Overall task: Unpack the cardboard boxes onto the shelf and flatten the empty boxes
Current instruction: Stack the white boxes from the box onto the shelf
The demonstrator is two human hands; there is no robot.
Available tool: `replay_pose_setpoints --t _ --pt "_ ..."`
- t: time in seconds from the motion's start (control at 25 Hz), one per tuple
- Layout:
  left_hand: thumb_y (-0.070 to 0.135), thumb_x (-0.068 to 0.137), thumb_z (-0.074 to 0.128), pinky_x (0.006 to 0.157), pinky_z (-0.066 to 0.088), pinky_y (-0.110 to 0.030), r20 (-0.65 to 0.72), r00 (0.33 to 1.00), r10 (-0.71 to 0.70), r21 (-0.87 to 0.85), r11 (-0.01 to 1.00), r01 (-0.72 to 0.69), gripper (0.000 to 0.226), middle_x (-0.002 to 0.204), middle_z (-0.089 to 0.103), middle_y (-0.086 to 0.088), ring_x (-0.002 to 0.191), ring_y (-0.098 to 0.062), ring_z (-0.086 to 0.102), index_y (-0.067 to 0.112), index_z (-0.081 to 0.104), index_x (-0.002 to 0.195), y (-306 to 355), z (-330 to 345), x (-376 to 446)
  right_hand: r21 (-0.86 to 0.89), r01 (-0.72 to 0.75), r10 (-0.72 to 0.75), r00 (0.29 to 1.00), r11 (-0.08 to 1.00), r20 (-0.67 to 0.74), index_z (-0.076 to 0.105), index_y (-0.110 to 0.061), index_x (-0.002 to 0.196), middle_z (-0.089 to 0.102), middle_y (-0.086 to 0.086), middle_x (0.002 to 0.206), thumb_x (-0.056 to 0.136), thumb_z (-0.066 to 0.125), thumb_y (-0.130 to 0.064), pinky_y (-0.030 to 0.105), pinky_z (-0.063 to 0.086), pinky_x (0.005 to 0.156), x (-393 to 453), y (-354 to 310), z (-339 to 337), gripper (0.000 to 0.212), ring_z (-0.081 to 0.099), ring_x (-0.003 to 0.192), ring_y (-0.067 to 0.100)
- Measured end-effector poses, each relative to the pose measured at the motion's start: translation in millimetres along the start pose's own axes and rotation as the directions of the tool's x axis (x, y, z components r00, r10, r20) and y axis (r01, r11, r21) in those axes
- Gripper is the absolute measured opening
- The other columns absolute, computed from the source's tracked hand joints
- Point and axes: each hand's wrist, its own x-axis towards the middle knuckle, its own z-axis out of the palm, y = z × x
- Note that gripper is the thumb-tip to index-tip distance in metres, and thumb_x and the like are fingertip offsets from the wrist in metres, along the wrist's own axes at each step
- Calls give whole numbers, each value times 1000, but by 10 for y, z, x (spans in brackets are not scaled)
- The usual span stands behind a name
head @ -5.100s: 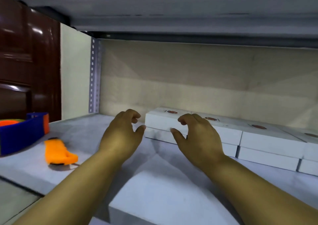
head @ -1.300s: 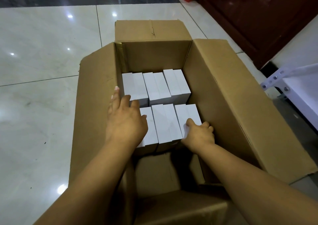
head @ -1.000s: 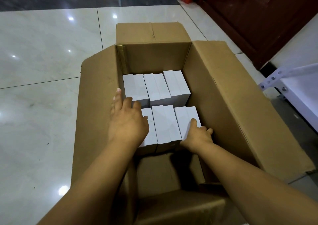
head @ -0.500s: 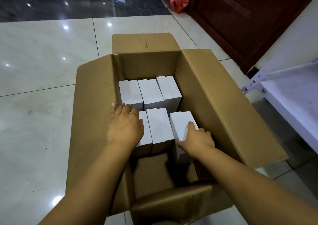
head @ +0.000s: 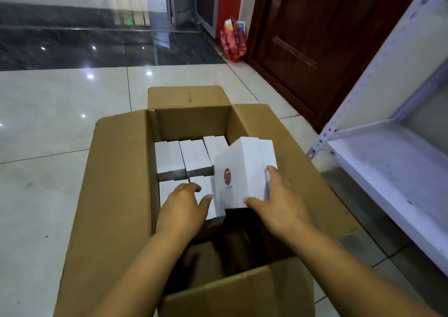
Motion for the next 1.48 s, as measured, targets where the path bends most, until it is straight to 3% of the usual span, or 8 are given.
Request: replay_pose_setpoints --t 0.24,0.4,0.56,0.88,1.04,1.2,1.36,1.48 --pt "52 98 32 83 46 -32 246 949 -195 -368 887 278 45 94 63 -5 88 -20 60 19 56 80 518 -20 -116 467 106 -80 994 878 -76 7 -45 146 33 -10 145 76 79 -38 48 45 104 -163 -30 -230 101 39 131 16" --pt "54 97 33 93 49 -42 385 884 -265 -705 534 467 37 107 61 -5 104 -30 59 23 50 106 774 -43 -206 586 144 -113 989 798 -90 -1 -39 149 31 -12 143 75 81 -23 46 40 109 -276 -99 -390 112 36 132 12" --pt "46 99 38 97 49 -49 333 932 -140 -877 317 361 40 117 60 0 107 -26 59 31 39 136 919 -6 -296 523 159 -141 987 838 -75 -23 -40 144 25 -7 148 72 84 -23 41 40 107 -334 -161 -546 131 37 133 14" --pt "28 99 43 93 50 -54 177 984 -21 -983 -47 176 39 113 67 3 108 -26 61 36 42 137 1048 -142 -383 509 160 -162 986 846 -41 -28 -43 143 36 -2 148 70 85 -30 32 43 101 -391 -158 -746 135 49 127 16" --pt "30 96 48 90 49 -60 118 992 -42 -993 6 118 47 118 63 1 113 -29 58 39 39 140 1012 -189 -327 491 176 -152 984 853 -90 -13 -44 148 26 -4 156 73 77 -48 43 37 108 -418 -103 -822 117 36 139 20" --pt "34 97 47 71 58 -40 74 997 -26 -970 228 78 45 118 59 4 108 -25 56 41 35 140 991 -272 -275 448 174 -80 972 877 -222 7 -54 141 27 -9 153 58 56 -83 54 45 101 -322 12 -906 101 37 136 23" --pt "36 97 45 66 56 -31 46 999 18 -932 360 37 42 112 57 5 102 -19 57 42 36 138 1073 -284 -294 508 232 -120 962 830 -244 39 -45 127 49 -12 131 82 59 -56 25 51 84 -283 112 -1027 50 52 116 12" --pt "37 96 47 75 57 -35 8 998 58 -904 427 -17 44 116 58 7 103 -17 58 41 37 138 1239 -311 -285 552 266 -124 952 791 -281 44 -47 110 53 -24 113 77 56 -57 11 47 68 -346 164 -1171 37 56 100 3"
